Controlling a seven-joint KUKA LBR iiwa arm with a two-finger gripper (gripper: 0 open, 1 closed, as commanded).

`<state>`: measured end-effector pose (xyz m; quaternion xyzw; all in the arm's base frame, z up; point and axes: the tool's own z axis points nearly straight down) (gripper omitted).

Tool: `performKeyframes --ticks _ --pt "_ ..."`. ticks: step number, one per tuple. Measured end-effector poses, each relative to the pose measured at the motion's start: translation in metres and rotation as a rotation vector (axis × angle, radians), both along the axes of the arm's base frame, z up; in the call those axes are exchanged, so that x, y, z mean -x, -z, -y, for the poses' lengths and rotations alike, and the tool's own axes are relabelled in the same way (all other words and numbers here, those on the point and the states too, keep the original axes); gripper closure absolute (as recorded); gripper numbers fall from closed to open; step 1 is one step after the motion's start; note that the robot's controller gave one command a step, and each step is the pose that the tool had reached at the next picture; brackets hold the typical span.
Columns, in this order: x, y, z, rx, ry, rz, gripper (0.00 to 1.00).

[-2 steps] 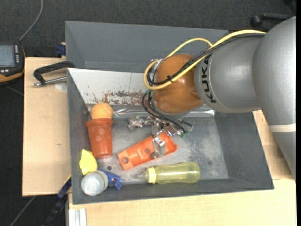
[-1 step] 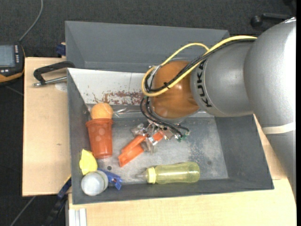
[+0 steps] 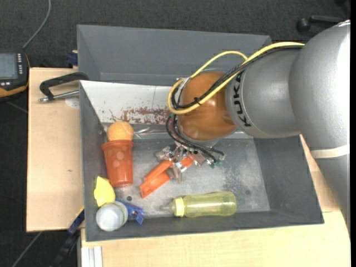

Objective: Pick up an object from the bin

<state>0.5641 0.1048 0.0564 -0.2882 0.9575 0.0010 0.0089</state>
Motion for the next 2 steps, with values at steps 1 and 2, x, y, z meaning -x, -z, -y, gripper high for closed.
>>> performKeyframes --ticks 1,2 --pt "0.002 -0.01 0.0 0.0 0.001 -0.004 1.0" --pt "0.004 -0.029 0.0 0.0 0.0 -0.009 1.0"
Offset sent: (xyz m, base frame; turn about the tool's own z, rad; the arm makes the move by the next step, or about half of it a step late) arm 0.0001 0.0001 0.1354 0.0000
